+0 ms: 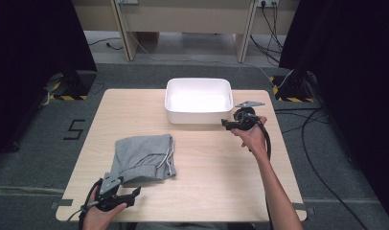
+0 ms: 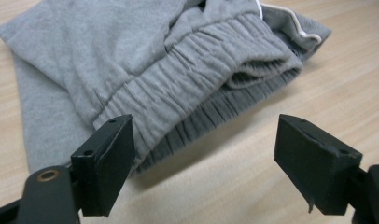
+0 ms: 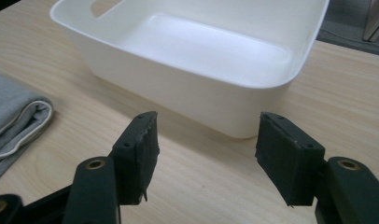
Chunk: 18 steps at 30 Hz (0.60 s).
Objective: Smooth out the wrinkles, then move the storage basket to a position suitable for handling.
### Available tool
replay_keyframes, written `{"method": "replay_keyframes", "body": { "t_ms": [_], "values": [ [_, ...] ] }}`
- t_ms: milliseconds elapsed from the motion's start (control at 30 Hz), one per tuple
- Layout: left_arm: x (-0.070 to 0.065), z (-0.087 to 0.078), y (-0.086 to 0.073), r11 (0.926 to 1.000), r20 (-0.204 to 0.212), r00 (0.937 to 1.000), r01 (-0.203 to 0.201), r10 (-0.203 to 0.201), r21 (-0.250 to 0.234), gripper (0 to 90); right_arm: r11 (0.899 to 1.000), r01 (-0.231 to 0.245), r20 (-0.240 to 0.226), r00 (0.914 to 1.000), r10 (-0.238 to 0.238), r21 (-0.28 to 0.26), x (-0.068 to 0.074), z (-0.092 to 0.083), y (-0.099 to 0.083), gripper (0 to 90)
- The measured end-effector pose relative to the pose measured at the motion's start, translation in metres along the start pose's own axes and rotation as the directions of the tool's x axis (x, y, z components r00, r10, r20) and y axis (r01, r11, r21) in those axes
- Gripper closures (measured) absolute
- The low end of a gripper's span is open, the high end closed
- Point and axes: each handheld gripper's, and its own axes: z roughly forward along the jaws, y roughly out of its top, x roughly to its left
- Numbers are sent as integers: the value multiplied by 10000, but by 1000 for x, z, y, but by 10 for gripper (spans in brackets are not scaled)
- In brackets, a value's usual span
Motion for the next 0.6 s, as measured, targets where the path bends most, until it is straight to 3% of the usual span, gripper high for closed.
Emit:
{"method": "replay_keyframes", "body": {
  "t_ms": [300,467,600],
  "values": [
    [3,4,-16,9988,-56,9999,119,-116,481,210,9989,-457,492,9978,451,115,-21,11,8,399],
    [4,5,-18,9988,-384,9991,-131,149,476,207,9968,-796,718,9943,794,-8,-32,16,14,408],
    [1,5,-18,9989,-352,9993,-142,158,453,207,9951,-985,834,9916,986,-59,-38,22,19,432]
  ]
}}
